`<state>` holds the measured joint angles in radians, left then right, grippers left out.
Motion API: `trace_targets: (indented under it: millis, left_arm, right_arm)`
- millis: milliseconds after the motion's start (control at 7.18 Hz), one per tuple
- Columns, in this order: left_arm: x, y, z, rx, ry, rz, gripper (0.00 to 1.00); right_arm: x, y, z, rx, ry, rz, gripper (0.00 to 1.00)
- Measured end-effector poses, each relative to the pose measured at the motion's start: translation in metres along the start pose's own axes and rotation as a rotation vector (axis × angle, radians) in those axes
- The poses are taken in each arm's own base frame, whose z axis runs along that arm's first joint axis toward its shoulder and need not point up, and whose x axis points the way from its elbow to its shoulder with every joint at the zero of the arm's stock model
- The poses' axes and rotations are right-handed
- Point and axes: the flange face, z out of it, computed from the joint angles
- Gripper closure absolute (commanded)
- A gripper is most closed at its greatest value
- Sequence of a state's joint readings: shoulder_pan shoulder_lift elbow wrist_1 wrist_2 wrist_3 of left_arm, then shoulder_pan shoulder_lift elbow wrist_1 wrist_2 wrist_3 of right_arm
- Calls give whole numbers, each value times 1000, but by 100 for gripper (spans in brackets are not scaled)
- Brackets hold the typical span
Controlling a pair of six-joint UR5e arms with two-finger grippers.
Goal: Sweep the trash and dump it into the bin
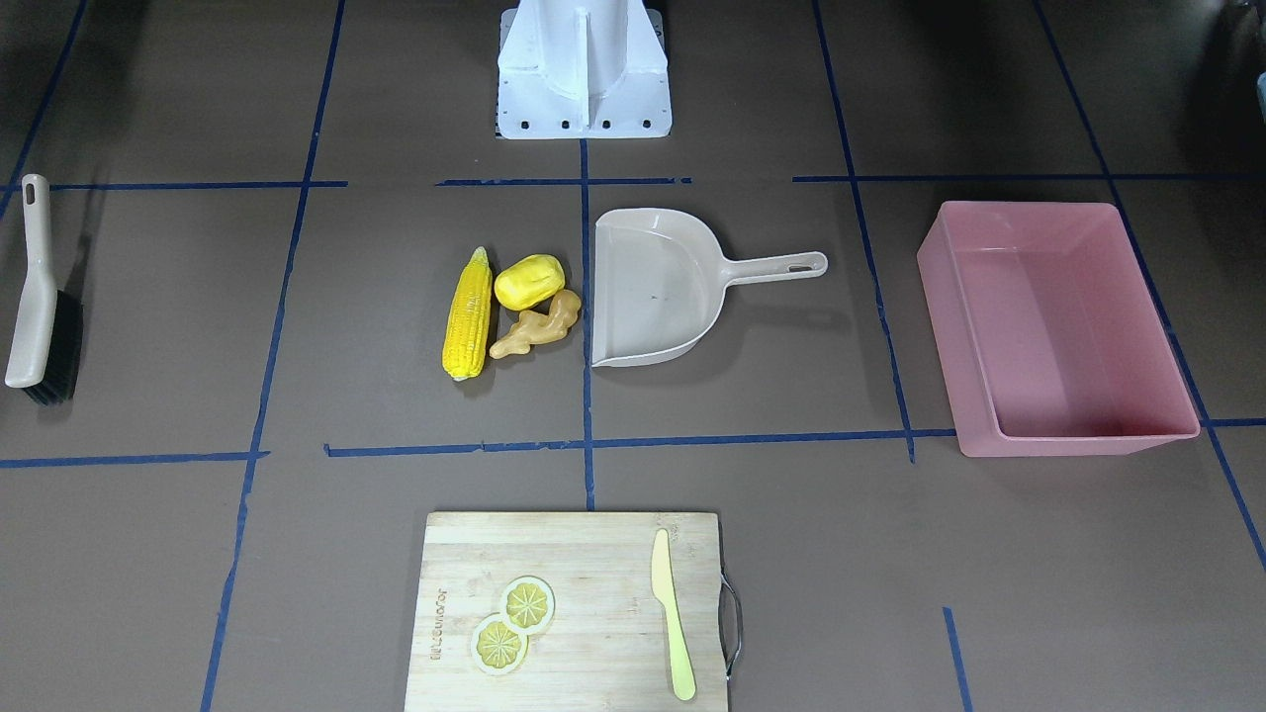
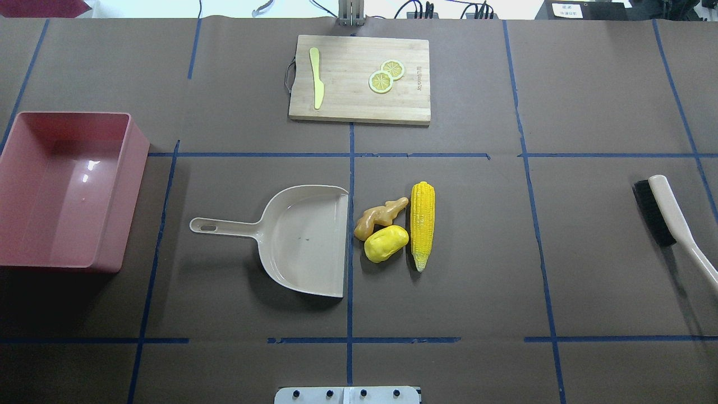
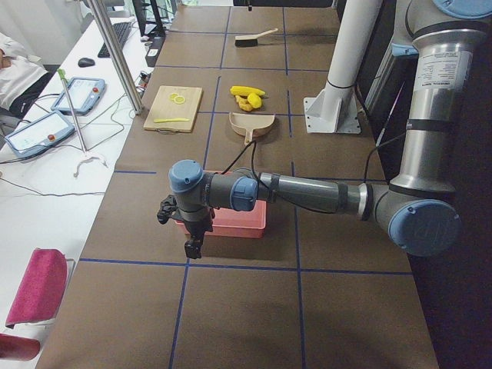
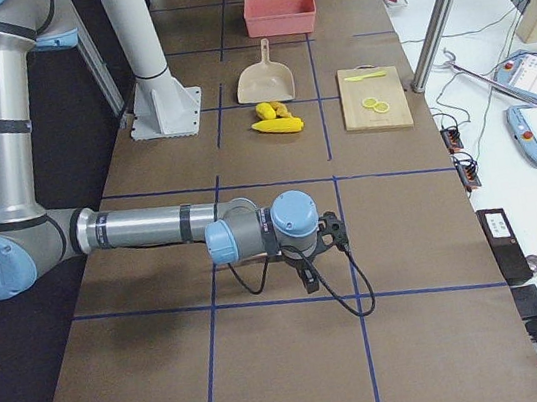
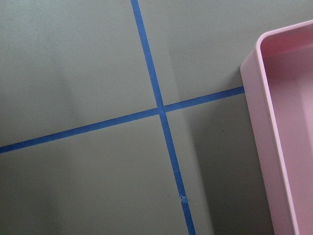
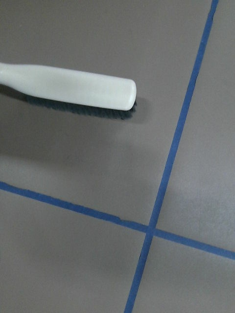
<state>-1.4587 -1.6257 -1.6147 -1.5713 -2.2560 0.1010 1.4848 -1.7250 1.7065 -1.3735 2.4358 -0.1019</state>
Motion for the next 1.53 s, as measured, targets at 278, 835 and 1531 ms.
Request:
trace_targets:
  millis: [278,835,1531]
  left_arm:
    - [3,-1,-3,13,2,10,0]
    - [8,-4,-9,26,3,21,0]
    - [11,-7,-12,35,3,29,0]
  right_arm:
    - [-35,-7,1,-5,-2,62,0]
    - [-102,43,69,8,49,169,0]
    - [-122,74,132,-42,87,142,100]
